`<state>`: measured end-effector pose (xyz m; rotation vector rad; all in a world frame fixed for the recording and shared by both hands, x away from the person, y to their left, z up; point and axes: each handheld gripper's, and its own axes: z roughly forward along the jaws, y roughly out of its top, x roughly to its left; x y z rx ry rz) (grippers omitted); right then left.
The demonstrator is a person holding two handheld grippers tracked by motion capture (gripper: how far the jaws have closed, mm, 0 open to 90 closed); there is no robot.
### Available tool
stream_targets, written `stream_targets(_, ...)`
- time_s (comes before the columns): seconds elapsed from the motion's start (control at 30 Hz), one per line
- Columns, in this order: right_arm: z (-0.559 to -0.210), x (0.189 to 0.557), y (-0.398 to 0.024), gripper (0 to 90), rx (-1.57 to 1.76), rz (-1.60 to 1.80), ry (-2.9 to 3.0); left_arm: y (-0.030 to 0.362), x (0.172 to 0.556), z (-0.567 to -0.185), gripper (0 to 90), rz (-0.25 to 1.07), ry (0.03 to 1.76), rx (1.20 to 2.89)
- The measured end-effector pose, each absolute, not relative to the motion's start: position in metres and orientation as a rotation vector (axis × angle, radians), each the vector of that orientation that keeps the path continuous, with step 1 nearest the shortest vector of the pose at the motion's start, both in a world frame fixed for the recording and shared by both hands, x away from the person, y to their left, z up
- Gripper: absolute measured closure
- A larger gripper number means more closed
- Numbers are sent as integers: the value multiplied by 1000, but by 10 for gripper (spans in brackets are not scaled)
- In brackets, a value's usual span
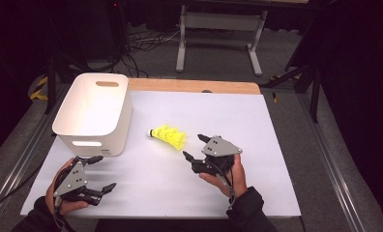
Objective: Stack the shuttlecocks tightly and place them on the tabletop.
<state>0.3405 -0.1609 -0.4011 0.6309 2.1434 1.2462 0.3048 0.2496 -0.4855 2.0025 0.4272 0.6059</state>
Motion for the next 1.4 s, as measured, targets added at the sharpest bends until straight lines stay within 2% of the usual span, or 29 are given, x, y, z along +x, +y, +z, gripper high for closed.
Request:
stream_targets(0.53, -402, 322, -181, 195, 619, 1203, 2093, 248, 305, -486, 67, 615, 430, 2008)
stream_targets(1.4, -426, 308, -209, 136, 607, 1072, 2084, 246, 306, -488, 66, 609, 440, 2016)
